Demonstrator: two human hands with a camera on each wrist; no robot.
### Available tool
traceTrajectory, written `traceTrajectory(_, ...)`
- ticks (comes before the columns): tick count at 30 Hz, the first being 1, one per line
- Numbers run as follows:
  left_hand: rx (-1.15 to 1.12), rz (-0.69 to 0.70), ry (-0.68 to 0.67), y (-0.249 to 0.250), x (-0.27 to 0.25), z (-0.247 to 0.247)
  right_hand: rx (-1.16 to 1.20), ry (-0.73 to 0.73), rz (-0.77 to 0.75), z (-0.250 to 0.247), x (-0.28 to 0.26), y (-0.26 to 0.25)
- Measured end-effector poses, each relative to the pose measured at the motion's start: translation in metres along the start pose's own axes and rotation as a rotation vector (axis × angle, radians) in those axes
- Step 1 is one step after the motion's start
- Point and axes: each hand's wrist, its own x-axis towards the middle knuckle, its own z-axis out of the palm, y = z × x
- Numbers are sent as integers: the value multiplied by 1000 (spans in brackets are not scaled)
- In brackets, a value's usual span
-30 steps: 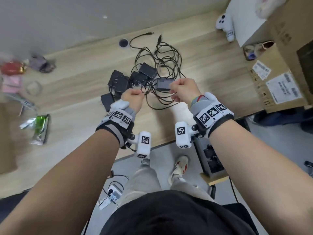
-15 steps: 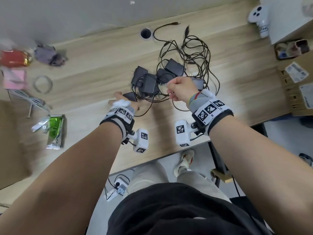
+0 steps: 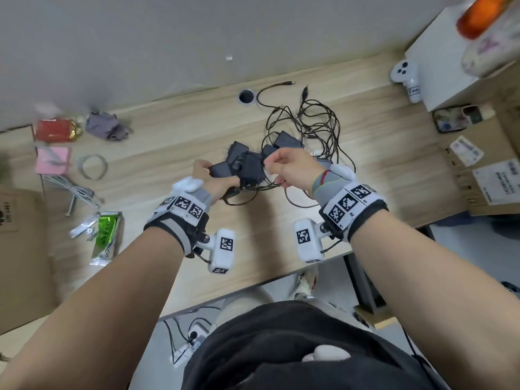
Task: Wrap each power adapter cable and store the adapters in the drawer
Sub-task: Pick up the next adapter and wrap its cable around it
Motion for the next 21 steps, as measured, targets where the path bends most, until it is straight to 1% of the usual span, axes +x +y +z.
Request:
traceTrajectory(3, -79, 100, 22, 40, -29, -5, -134, -99, -95, -4, -11, -15)
traceTrajectory(5, -134, 187, 41, 71, -51, -8, -218, -165, -171, -15, -26, -30)
traceTrajectory(7, -189, 255, 53, 99, -68, -8, -284, -198, -218, -27, -40, -43)
traceTrajectory(10, -239, 354, 68, 131, -93, -4, -309, -166, -325, -47, -55, -54)
traceTrajectory(13, -341, 420, 89, 153, -116, 5, -210, -99, -419, -71, -74, -65)
traceTrajectory(14, -371, 435, 67, 159, -121, 7, -131, -98, -448, -77, -78, -70)
traceTrajectory(16, -448, 477, -28, 172, -136, 12, -28, -60, -530, -92, -90, -80)
traceTrajectory(18, -548, 485, -138, 186, -155, 18, 21, -23, -611, -105, -100, -90)
traceTrajectory(21, -656, 490, -246, 208, -178, 24, 108, 17, -667, -119, -109, -103)
